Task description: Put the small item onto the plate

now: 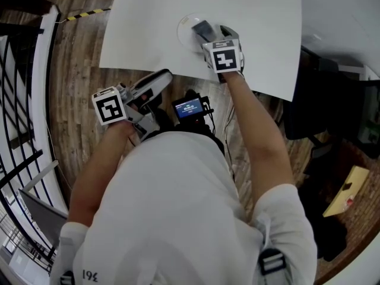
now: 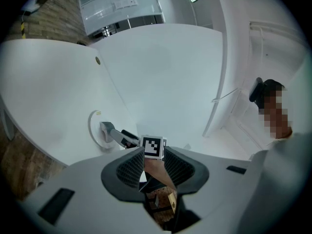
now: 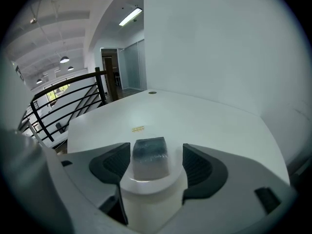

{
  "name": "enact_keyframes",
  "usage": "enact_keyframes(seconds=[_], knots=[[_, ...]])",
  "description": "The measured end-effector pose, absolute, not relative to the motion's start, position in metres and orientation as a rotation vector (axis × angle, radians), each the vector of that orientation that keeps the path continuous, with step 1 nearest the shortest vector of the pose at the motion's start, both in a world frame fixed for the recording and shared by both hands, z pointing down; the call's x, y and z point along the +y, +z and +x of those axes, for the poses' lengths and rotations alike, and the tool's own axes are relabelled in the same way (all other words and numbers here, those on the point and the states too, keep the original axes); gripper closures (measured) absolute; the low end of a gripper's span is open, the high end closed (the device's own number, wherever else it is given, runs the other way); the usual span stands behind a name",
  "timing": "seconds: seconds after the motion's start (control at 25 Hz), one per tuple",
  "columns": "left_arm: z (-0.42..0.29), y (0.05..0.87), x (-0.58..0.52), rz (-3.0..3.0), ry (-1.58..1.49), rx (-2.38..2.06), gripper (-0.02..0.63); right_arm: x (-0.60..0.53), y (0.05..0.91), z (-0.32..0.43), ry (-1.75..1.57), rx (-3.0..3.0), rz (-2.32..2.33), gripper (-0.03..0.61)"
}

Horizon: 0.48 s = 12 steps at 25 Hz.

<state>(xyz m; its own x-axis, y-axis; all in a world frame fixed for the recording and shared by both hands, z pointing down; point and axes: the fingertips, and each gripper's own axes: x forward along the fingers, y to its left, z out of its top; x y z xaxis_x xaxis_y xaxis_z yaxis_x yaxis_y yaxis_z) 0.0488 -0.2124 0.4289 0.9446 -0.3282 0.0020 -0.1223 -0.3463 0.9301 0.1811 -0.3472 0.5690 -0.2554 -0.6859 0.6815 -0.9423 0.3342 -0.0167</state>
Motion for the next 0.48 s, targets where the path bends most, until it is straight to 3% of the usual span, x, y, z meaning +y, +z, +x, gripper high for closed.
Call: enact_keyframes(seconds=[0.48], knots=[[0.043,0.406,-0.205,1.950,-0.290,-0.308,0.500,-0.323,0.545,0.184,0.573,-2.045,1.457,0.259]])
